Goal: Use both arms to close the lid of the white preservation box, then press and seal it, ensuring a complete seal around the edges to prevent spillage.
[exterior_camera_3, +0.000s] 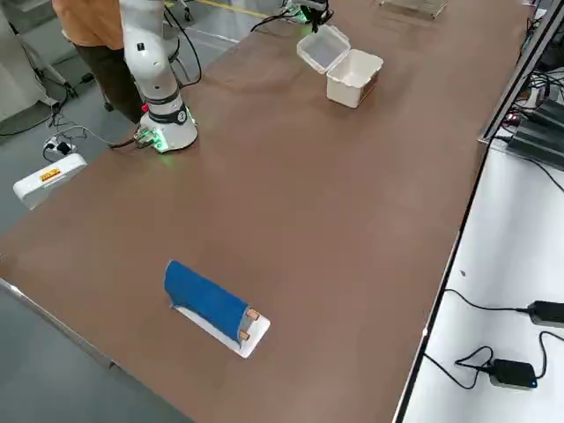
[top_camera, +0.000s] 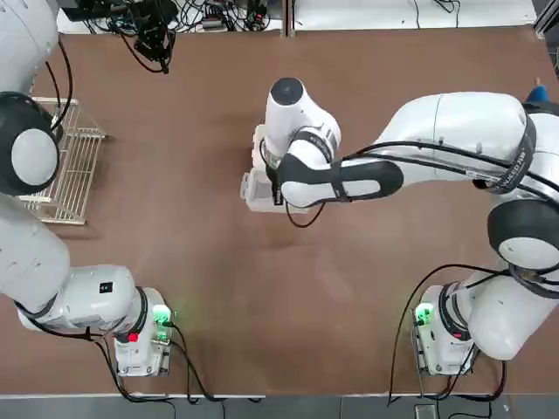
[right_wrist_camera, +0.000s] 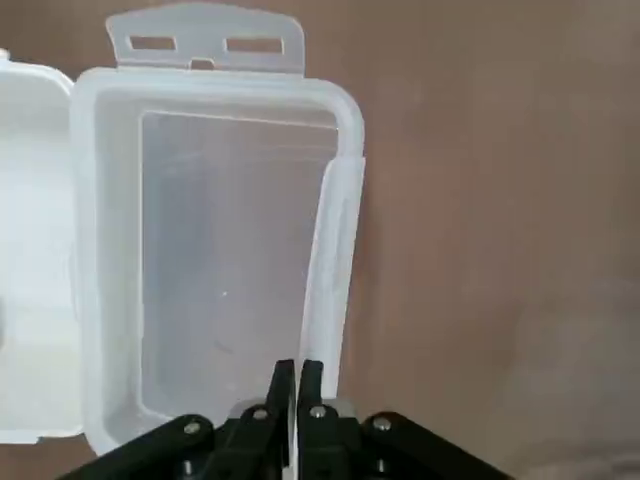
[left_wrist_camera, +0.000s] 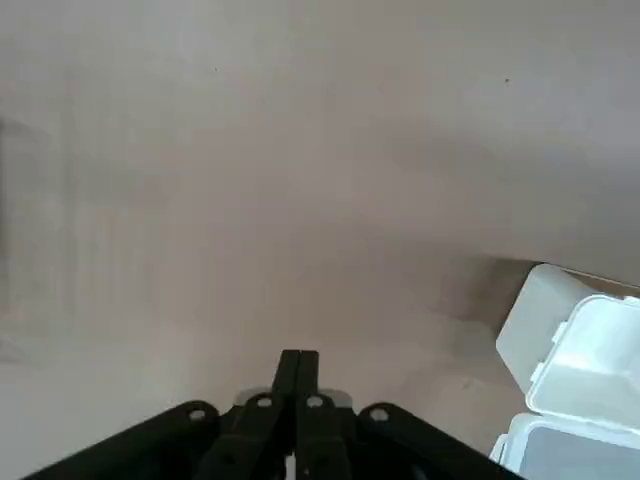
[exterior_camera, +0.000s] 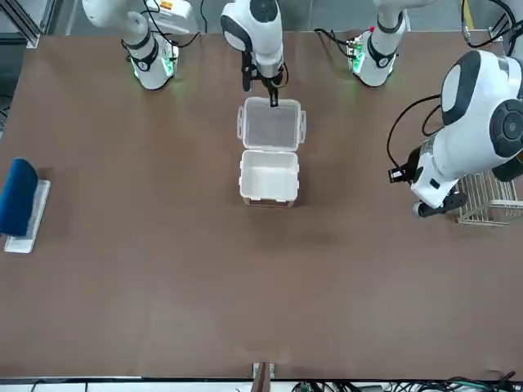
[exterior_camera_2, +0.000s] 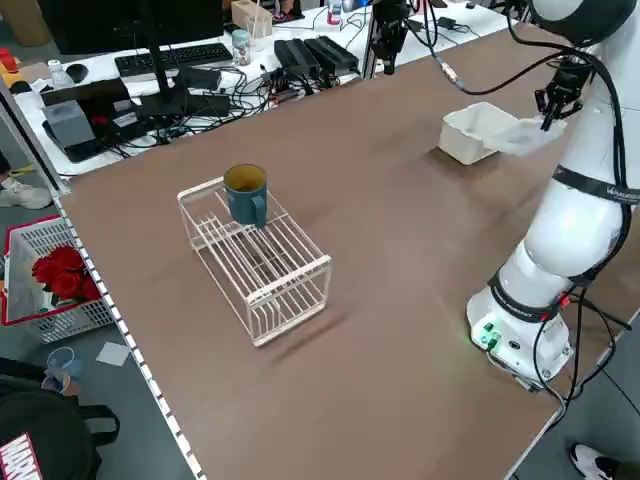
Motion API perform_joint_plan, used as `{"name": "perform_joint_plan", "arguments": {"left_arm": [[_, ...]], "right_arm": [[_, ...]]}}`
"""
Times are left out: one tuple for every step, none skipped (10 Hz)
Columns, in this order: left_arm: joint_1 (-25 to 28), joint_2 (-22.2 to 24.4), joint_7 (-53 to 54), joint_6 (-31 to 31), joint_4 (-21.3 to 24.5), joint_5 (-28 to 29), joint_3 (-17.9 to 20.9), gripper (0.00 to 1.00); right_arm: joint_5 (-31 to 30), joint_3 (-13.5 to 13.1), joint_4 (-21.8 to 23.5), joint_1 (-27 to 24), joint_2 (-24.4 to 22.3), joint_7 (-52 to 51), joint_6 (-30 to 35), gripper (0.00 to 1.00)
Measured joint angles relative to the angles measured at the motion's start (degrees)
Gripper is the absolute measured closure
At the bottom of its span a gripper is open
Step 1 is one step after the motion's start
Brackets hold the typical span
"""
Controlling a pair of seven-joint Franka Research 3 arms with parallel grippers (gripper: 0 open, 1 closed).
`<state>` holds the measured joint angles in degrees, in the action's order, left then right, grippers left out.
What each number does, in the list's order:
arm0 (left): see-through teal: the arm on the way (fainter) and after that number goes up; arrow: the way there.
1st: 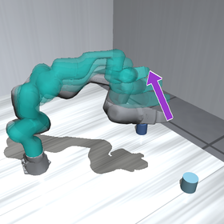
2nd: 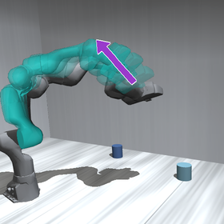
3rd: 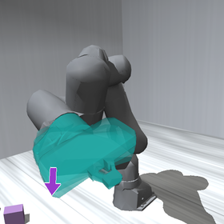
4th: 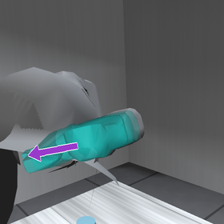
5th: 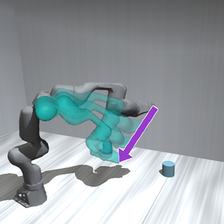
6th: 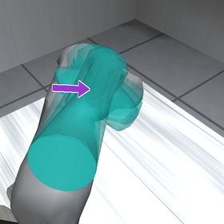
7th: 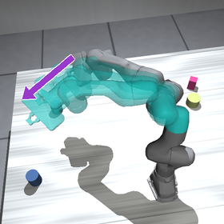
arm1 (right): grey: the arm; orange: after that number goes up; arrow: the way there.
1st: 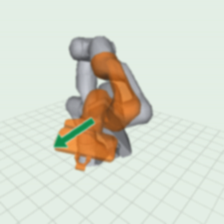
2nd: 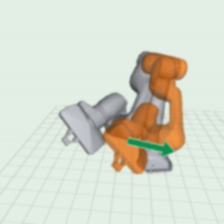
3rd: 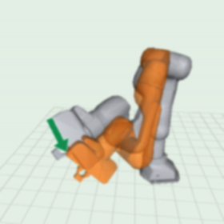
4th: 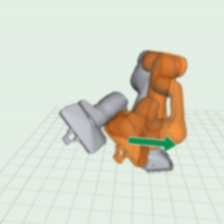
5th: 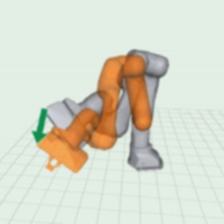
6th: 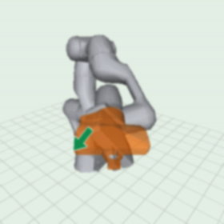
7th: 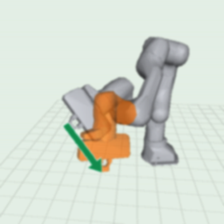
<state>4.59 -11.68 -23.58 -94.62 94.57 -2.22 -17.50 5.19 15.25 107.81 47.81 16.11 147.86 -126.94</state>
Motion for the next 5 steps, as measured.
{"name": "perform_joint_plan", "arguments": {"left_arm": [[0.00,0.00,0.00,0.00,-0.02,0.00,0.00,0.96],[0.00,0.00,0.00,0.00,-0.02,0.00,0.00,0.96],[0.01,0.00,0.00,0.00,-0.06,0.00,0.04,0.96],[0.03,0.00,0.00,0.00,-0.17,0.00,0.11,0.96],[0.05,0.00,0.00,0.00,-0.28,0.00,0.15,0.96]], "right_arm": [[0.42,-0.34,-0.43,-0.08,-0.33,-0.17,0.41,0.95],[0.58,-0.71,-0.88,-0.14,-0.67,-0.25,0.65,0.95],[1.17,-1.25,-1.57,-0.24,-0.99,-0.83,1.17,0.96],[1.74,-2.05,-2.60,-0.35,-1.13,-1.40,1.98,0.96],[2.16,-2.89,-3.74,-0.57,-1.27,-2.12,2.59,0.96]]}}
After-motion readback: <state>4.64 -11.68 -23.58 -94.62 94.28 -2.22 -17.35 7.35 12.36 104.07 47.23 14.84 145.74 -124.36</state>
